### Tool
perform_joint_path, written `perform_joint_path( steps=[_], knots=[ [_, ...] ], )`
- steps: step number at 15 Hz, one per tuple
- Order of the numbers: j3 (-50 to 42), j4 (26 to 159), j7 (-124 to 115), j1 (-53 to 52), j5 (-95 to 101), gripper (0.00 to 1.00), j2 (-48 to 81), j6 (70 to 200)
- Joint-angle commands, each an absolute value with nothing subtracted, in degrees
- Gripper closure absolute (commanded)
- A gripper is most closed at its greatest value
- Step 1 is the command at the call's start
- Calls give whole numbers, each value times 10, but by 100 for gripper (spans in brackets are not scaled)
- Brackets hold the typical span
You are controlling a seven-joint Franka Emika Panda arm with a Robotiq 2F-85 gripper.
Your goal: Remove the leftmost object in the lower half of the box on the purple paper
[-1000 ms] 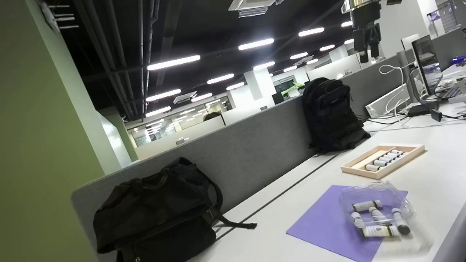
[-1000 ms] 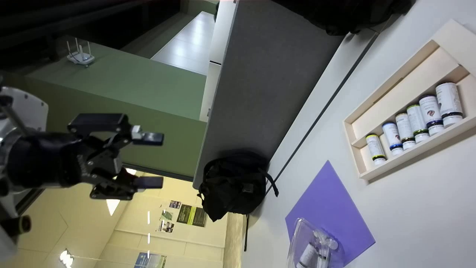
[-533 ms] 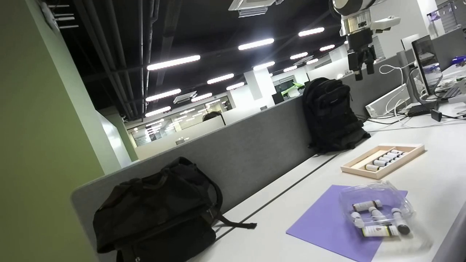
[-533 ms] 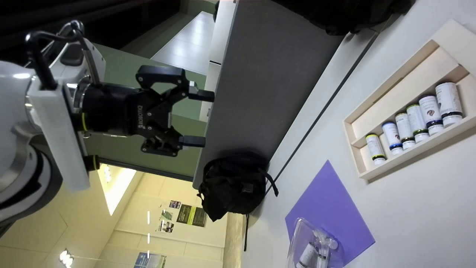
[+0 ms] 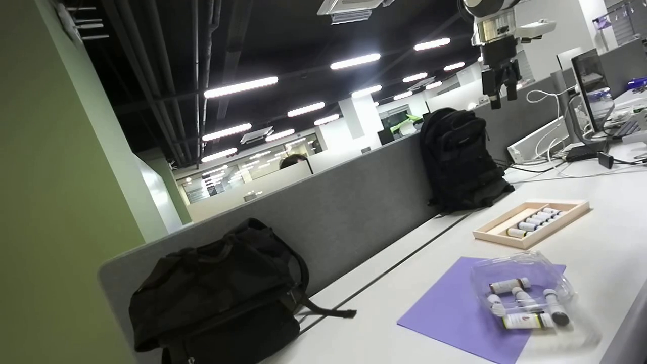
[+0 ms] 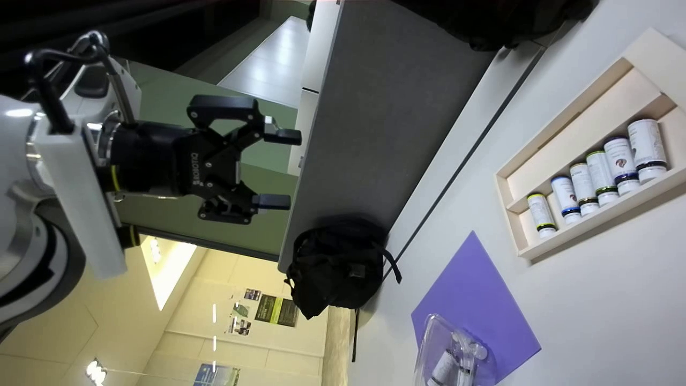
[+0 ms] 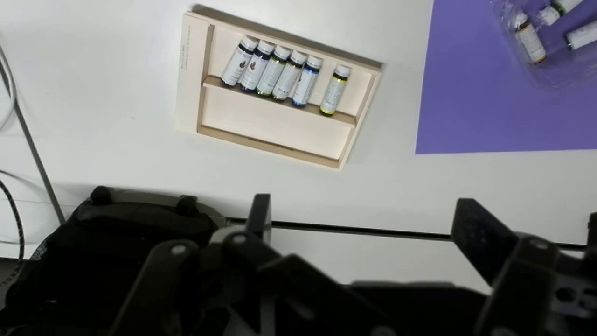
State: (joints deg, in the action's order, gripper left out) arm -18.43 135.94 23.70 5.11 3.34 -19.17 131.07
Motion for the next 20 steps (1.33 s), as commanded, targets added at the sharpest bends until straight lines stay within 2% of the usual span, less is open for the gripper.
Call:
perform_joint_path(
  steps=[1,3,8,9,11,17,20],
  knots=[
    [-188,1317,230,63,5,0,-69,1394],
    [-186,1305,236,71,-22,0,3,1450],
    [-153,1247,180,104,6,0,188,1485],
    [-140,1299,217,114,-7,0,117,1485],
    [-129,1290,212,123,-1,0,155,1500],
    [-128,1293,215,125,-4,0,127,1492],
    [-114,1262,192,119,-13,0,156,1491]
  ],
)
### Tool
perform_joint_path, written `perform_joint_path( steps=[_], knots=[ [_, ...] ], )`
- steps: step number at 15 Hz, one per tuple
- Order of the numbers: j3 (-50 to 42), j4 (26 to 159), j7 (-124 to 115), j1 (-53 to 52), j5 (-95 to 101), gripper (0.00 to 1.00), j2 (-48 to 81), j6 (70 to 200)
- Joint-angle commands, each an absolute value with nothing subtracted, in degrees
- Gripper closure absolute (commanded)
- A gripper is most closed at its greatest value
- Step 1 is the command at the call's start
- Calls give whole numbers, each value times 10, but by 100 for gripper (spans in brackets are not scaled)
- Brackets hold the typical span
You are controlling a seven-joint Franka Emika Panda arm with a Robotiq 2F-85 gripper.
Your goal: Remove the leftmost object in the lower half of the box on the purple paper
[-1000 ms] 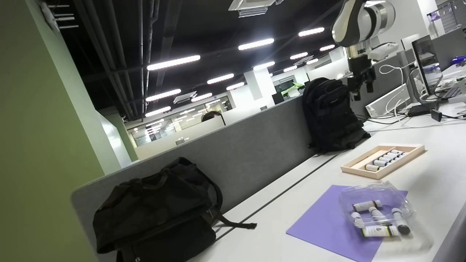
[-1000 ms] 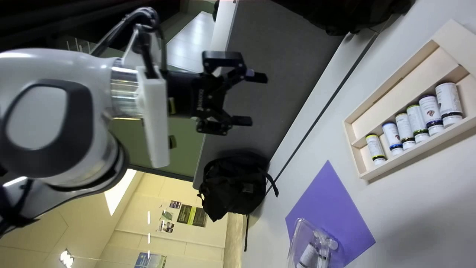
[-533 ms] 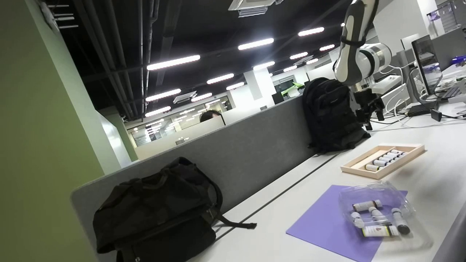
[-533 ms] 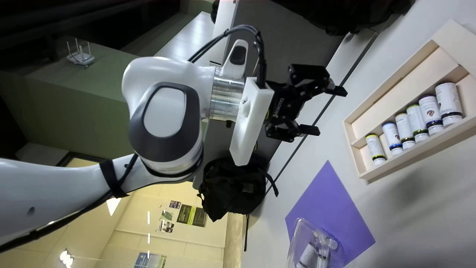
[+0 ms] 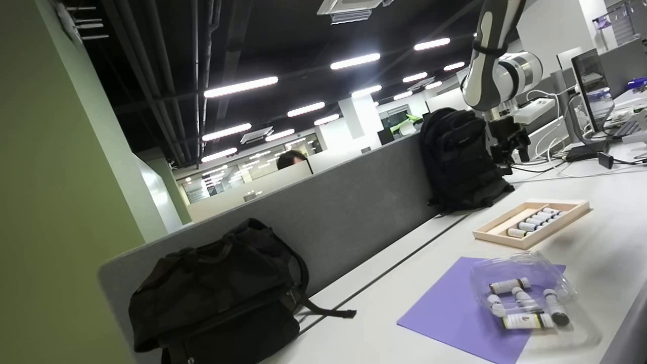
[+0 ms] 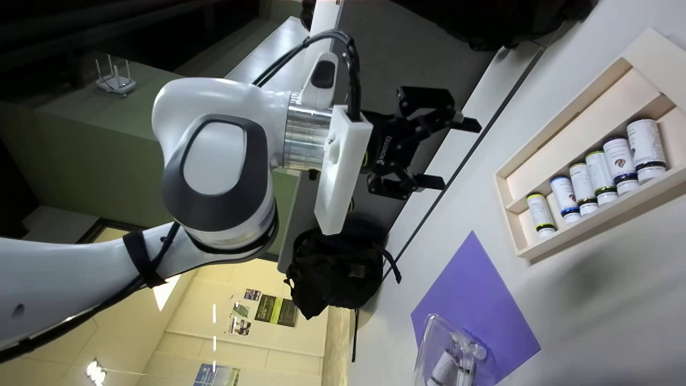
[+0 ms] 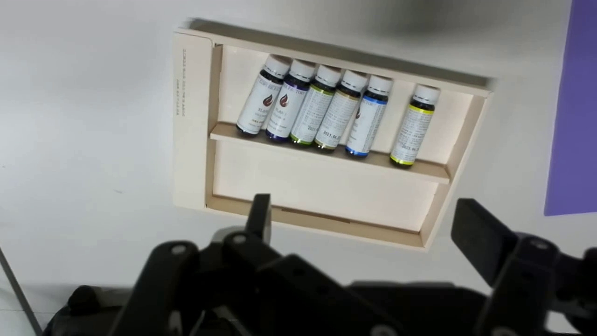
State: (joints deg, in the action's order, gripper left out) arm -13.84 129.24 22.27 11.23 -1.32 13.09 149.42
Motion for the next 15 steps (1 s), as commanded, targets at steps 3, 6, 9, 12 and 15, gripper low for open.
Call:
perform_joint_path(
  steps=[3,6,9,12,15],
  knots=[
    [-93,1229,165,108,-7,0,195,1493],
    [-80,1200,146,104,0,0,241,1495],
    [-80,1182,138,107,9,0,286,1489],
    [-64,1175,174,142,-12,0,322,1511],
    [-53,1159,194,181,-22,0,362,1541]
  ],
)
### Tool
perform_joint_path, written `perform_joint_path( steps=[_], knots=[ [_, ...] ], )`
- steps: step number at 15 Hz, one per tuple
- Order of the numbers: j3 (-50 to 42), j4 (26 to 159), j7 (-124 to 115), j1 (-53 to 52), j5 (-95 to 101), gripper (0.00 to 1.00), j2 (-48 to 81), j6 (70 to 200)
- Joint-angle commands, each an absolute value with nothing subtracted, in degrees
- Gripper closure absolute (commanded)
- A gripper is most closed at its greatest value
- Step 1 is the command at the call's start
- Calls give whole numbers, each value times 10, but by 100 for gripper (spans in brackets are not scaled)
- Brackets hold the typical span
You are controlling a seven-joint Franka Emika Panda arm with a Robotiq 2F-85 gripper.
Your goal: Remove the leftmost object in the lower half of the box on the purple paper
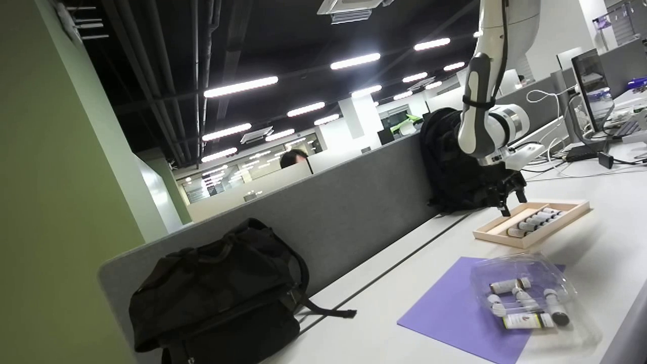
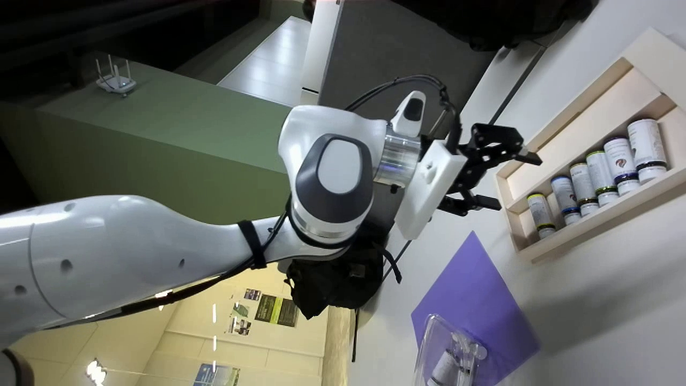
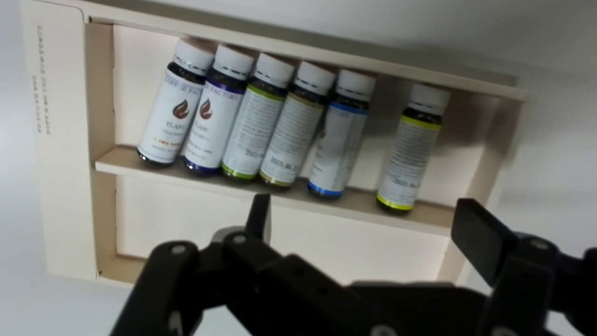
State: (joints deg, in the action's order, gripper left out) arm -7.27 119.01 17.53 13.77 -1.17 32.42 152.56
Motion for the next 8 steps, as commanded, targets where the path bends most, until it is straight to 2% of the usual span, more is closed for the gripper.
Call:
perform_joint_path(
  steps=[1,8],
  knots=[
    [-49,1153,199,192,-23,0,371,1542],
    [-16,1134,221,237,-25,0,391,1526]
  ],
)
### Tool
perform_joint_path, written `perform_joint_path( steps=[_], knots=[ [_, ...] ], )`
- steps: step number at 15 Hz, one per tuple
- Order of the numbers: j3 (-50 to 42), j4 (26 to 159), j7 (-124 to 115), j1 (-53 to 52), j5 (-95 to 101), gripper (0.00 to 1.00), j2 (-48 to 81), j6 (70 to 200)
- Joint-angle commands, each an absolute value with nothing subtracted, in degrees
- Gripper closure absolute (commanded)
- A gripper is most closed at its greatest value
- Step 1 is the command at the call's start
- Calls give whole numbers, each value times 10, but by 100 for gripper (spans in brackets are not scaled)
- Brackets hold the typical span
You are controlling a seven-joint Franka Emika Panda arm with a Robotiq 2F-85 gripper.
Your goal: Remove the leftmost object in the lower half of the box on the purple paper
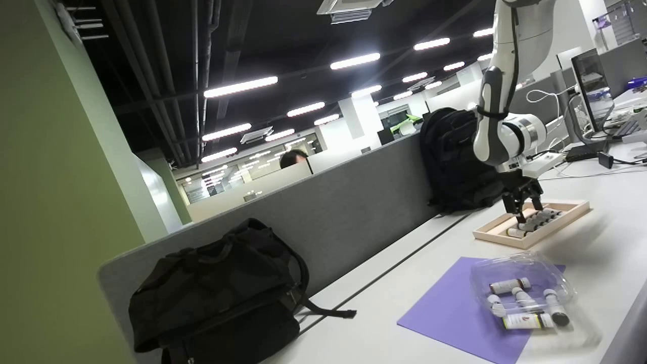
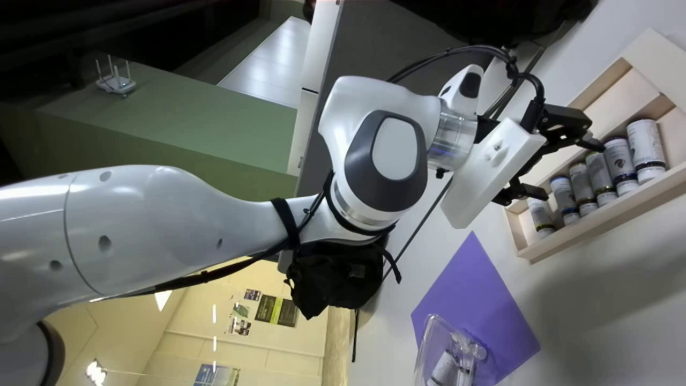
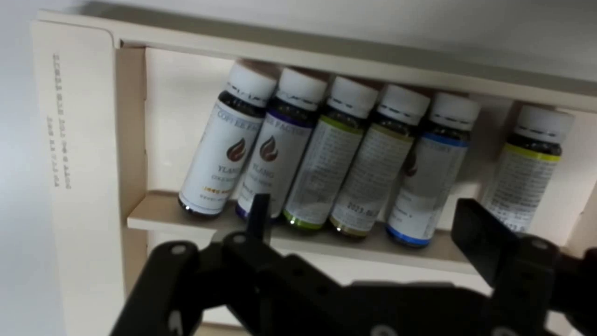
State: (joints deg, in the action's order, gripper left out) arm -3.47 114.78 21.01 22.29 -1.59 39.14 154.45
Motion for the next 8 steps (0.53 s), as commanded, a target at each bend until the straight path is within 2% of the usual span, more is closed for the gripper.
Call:
perform_joint_path(
  steps=[1,8],
  knots=[
    [-10,1137,225,240,-26,0,388,1525],
    [3,1147,239,227,-19,0,386,1520]
  ],
)
